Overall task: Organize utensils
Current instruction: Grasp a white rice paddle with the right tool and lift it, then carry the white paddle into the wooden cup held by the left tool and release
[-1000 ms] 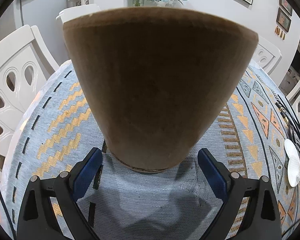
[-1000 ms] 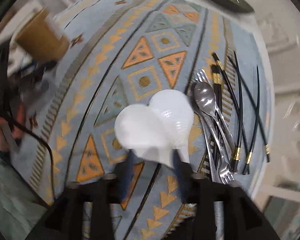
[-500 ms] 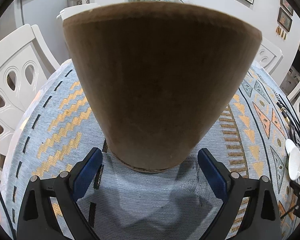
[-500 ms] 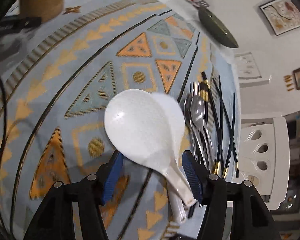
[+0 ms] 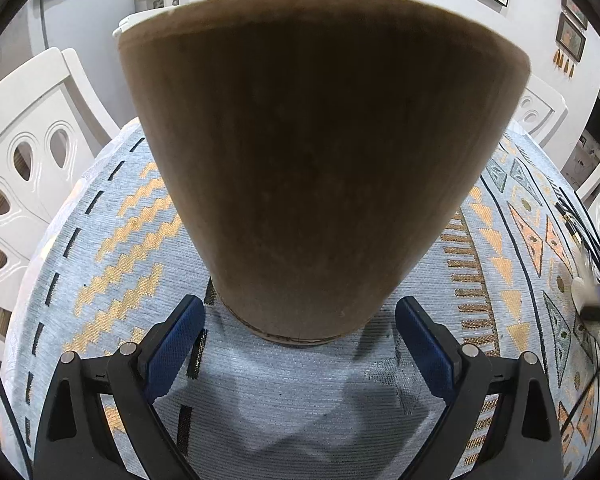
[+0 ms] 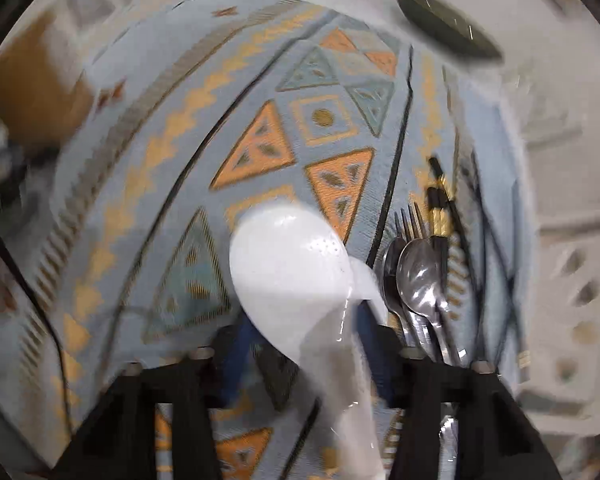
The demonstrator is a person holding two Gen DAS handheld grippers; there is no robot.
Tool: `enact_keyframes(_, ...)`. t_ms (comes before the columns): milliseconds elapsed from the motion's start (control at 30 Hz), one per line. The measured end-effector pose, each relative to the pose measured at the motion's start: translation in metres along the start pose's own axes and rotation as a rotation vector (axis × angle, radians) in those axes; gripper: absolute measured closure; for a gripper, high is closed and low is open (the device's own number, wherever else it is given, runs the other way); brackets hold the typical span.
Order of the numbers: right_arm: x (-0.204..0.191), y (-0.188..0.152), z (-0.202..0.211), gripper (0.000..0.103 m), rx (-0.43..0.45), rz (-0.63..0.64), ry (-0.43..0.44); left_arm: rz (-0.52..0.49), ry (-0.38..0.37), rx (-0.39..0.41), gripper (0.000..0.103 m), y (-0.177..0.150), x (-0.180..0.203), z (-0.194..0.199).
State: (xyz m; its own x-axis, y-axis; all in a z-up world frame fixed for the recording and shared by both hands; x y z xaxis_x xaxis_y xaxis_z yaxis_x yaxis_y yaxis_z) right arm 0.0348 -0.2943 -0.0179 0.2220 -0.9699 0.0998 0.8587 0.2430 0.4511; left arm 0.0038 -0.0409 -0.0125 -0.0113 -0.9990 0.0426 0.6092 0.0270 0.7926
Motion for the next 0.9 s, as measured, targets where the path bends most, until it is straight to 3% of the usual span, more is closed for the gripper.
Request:
enact_keyframes(67, 0.023, 0.011, -0.004, 0.081, -0.012, -0.14, 0.082, 0.0, -0.001, 0.0, 0.006, 0.0, 0.001, -0.001)
enact_keyframes(267, 0.068, 0.019, -0.024, 0.094, -0.064, -0.451, 0.255, 0.002, -0.002, 0.0, 0.006, -0.001, 0.001, -0.001)
enact_keyframes(467, 0.074, 0.025, -0.031, 0.094, -0.107, -0.523, 0.259, 0.003, -0.005, 0.0, 0.006, -0.001, -0.002, -0.002)
enact_keyframes(600, 0.084, 0.027, -0.043, 0.093, -0.173, -0.655, 0.31, 0.01, -0.01, 0.003, 0.006, 0.002, -0.005, -0.001)
enact_keyframes(733, 0.095, 0.036, -0.051, 0.093, -0.144, -0.714, 0.306, 0.005, -0.018, 0.017, 0.006, 0.003, -0.005, 0.002)
enact_keyframes(833, 0.087, 0.044, -0.05, 0.094, -0.119, -0.685, 0.271, -0.016, -0.021, 0.032, 0.006, 0.002, 0.0, 0.006)
enact_keyframes(900, 0.076, 0.053, -0.033, 0.094, -0.054, -0.645, 0.276, -0.027, -0.021, 0.039, 0.006, 0.001, 0.002, 0.008)
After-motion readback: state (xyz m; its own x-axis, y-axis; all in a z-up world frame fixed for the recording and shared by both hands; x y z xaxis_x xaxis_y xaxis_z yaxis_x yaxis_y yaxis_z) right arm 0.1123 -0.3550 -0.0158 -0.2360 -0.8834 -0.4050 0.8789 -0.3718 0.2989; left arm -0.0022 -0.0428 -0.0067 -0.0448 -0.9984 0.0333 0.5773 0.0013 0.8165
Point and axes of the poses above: each gripper's, at about its wrist camera, not at the fingertips, and z roughly against the way its jaws point, x to its right, y to its top, the point moved 2 cm from there along -z, roughly the way its jaws point, and after that the axes turned 15 degrees about x, right-handed, at the moved point
